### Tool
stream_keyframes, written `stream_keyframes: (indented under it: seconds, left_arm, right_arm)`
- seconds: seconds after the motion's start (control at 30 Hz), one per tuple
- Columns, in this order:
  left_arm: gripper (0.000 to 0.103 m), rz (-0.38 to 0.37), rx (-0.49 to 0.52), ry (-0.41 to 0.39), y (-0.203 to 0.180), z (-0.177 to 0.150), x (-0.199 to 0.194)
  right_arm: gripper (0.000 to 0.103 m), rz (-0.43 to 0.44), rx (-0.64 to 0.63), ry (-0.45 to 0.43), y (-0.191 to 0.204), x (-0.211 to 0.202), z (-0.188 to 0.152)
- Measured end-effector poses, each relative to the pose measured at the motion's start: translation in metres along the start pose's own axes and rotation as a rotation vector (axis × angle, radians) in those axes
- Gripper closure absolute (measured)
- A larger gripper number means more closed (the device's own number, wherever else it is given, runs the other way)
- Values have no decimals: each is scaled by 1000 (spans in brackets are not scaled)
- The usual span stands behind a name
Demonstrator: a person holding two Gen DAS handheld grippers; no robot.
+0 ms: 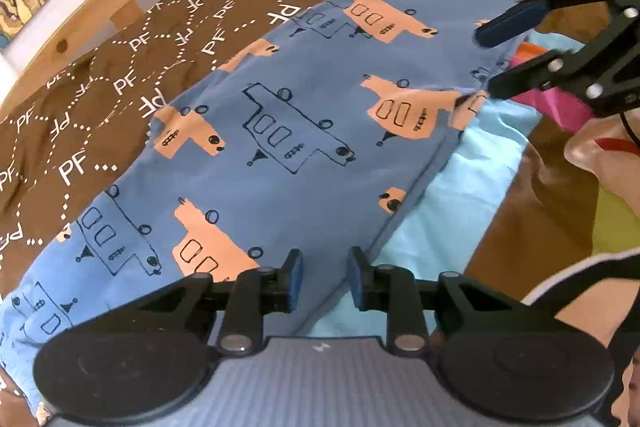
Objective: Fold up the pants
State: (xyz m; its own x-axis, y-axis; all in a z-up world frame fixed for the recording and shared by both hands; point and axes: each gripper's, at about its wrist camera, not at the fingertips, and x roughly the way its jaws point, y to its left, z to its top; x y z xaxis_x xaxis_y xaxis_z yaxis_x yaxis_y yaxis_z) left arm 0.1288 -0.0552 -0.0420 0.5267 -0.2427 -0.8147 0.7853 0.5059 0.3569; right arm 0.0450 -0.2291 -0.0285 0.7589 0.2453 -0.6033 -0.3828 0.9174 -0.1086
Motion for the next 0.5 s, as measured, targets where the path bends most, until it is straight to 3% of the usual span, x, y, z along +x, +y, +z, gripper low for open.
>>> stream_keyframes:
  seconds: [0.13,0.27,0.47,0.5]
  left_arm:
    - [77,1,1,17,3,-5,0]
    - [86,-19,-20,35,7,-11,4]
    - [86,-130,-63,60,25,-14,-7]
    - [84,-145,-94,55,32,-12,-10]
  right_arm:
    - [69,11,-51,16,9,16,1]
    - [103,16,-84,34,14,24,-1]
    - [103,40,-217,88,25,15,-7]
    - [99,33,-222,84,25,13,-8]
